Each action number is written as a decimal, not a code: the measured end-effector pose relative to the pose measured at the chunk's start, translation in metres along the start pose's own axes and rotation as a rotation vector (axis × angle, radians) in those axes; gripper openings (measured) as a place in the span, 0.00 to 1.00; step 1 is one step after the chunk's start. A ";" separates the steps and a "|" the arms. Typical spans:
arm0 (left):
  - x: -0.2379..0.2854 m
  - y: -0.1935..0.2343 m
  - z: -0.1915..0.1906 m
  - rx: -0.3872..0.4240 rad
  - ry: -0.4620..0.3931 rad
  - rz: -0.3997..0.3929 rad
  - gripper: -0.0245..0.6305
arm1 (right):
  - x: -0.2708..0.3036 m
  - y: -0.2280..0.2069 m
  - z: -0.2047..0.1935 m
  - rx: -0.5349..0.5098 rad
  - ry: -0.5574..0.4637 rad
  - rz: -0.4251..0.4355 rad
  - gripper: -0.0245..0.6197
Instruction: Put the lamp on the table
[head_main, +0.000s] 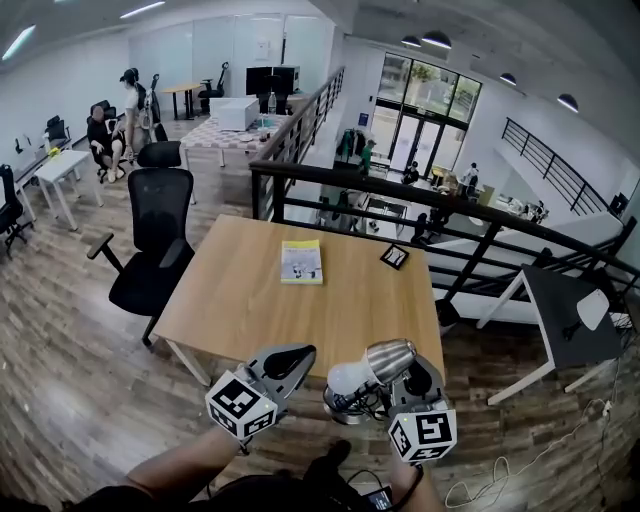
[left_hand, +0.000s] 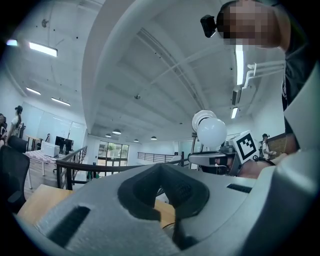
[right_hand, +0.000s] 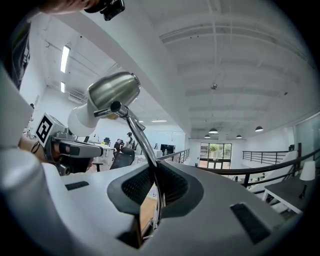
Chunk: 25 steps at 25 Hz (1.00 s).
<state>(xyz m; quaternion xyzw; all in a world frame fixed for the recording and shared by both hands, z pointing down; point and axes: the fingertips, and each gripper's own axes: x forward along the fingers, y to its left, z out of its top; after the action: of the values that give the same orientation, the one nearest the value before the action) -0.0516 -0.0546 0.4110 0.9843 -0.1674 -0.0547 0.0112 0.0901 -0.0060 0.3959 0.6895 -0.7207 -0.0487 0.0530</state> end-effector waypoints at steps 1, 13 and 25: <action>0.004 0.006 0.000 -0.001 0.000 0.005 0.05 | 0.006 -0.002 0.000 0.004 -0.002 0.006 0.10; 0.094 0.063 -0.016 -0.012 0.008 0.079 0.05 | 0.091 -0.069 -0.015 0.011 -0.014 0.092 0.10; 0.217 0.090 -0.024 -0.010 -0.012 0.158 0.05 | 0.157 -0.175 -0.028 -0.001 -0.026 0.168 0.10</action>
<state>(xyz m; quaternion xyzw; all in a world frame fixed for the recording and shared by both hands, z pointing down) 0.1246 -0.2115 0.4159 0.9676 -0.2446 -0.0602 0.0197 0.2606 -0.1707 0.4004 0.6259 -0.7766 -0.0535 0.0478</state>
